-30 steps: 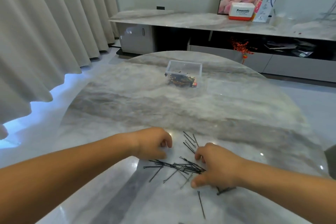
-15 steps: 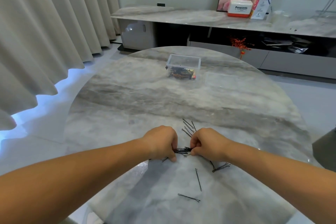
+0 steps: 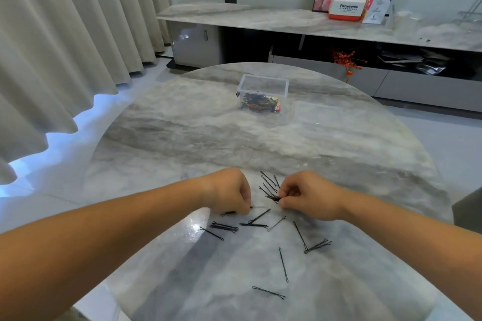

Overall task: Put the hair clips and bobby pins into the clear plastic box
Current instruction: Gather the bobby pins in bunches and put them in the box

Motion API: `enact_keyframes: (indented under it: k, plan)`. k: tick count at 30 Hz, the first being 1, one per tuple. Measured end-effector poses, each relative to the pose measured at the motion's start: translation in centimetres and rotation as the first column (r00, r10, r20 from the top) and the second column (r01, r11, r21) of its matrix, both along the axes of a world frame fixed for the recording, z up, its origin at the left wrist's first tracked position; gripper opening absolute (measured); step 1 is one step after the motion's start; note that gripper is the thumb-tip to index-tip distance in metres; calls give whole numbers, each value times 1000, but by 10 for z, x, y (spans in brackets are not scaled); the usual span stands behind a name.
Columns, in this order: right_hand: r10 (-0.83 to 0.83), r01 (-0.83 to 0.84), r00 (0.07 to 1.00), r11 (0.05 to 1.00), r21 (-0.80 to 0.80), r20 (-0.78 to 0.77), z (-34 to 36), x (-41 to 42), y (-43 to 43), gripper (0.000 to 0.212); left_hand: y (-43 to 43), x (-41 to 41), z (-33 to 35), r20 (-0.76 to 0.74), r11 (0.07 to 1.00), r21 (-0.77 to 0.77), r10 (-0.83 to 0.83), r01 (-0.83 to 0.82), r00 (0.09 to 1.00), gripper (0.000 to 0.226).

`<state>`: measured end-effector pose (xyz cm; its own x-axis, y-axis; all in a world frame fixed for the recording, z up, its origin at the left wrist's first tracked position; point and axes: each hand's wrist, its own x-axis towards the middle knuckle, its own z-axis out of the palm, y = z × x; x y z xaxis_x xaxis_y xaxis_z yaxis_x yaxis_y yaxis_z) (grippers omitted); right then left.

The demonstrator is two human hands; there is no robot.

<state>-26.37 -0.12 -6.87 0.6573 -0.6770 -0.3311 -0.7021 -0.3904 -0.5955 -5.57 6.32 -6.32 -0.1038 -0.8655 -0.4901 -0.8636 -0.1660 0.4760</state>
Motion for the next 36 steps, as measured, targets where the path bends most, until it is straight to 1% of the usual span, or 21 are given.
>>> enact_keyframes:
  k: [3,6,9,12,14,15,17,20,22,24,26,28,30,33,36]
  plan:
    - [-121,102,986,983,153,119,4,1,-10,9,-14,15,9,-156,989,-14,141,-145,978,4]
    - [-199,154,959,963,221,202,10,5,-21,11,-28,26,18,-283,983,-5,174,-183,943,1]
    - [-274,207,921,946,248,278,22,13,-43,10,-49,38,28,-367,965,-53,219,-255,904,3]
    - [-369,324,850,929,180,375,34,26,-88,7,-91,55,33,-409,924,-152,265,-351,873,5]
    - [-388,400,833,915,54,394,43,37,-114,7,-112,61,34,-425,872,-217,321,-440,846,6]
    - [-394,430,827,903,1,401,45,42,-126,8,-121,62,34,-418,843,-257,343,-472,841,7]
    - [-398,467,821,881,-80,409,48,57,-159,10,-151,66,33,-353,794,-354,376,-494,857,7]
    - [-358,464,839,863,-197,410,52,83,-206,8,-200,69,41,-235,734,-517,373,-440,898,10]
    - [-325,441,862,860,-258,389,55,99,-229,6,-230,70,45,-182,703,-589,366,-399,913,12]
    - [-314,427,876,858,-287,367,53,111,-245,6,-252,71,45,-163,691,-615,360,-380,919,10]
    - [-322,440,868,852,-284,378,49,120,-256,9,-268,73,40,-147,684,-633,355,-364,923,8]
    - [-335,458,856,845,-276,395,43,123,-263,12,-277,76,32,-127,695,-634,338,-338,933,7]
    - [-332,452,863,845,-287,381,36,122,-264,14,-281,80,22,-103,719,-622,320,-311,942,2]
    - [-344,466,853,841,-276,392,30,118,-262,16,-281,84,12,-76,727,-618,324,-299,943,19]
    - [-378,529,803,808,-259,461,34,110,-256,17,-273,86,12,-69,713,-641,318,-286,946,21]
